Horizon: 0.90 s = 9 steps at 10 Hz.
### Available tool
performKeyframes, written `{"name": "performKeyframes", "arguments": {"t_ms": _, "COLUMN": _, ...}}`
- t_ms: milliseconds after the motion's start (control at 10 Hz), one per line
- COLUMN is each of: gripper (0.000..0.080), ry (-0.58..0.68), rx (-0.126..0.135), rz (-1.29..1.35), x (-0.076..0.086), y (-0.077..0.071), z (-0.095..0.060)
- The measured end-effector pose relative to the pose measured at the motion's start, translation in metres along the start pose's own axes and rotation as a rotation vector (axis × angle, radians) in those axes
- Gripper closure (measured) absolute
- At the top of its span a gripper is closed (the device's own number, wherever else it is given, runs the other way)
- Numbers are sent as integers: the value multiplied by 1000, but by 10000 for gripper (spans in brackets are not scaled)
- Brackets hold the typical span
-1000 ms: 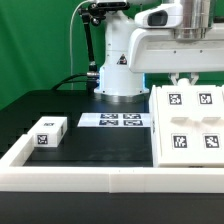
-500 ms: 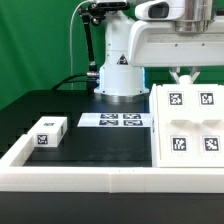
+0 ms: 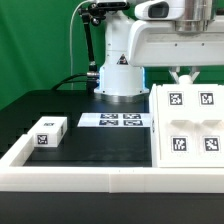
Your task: Assemble cabinet
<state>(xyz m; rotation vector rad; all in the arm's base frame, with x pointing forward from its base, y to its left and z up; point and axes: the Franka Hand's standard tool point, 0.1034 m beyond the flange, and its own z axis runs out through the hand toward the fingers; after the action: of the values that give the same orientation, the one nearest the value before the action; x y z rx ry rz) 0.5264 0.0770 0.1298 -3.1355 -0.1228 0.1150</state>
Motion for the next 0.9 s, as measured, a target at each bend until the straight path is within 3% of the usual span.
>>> {"name": "performKeyframes", "arguments": {"t_ms": 100, "gripper": 797, "ry": -14, "rx": -1, "rz": 0, "x": 12, "y": -1, "z": -11}}
{"name": "performKeyframes", "arguments": {"t_ms": 200, "gripper": 797, "ry": -2, "rx": 0, "rz": -1, "x": 16, "y": -1, "z": -10}}
{"name": "performKeyframes", "arguments": {"t_ms": 800, "gripper": 797, "ry": -5, "rx": 0, "rz": -1, "x": 14, "y": -1, "z": -9}}
{"name": "performKeyframes", "arguments": {"t_ms": 900, "gripper": 693, "ry": -5, "rx": 0, "rz": -1, "x": 14, "y": -1, "z": -9}}
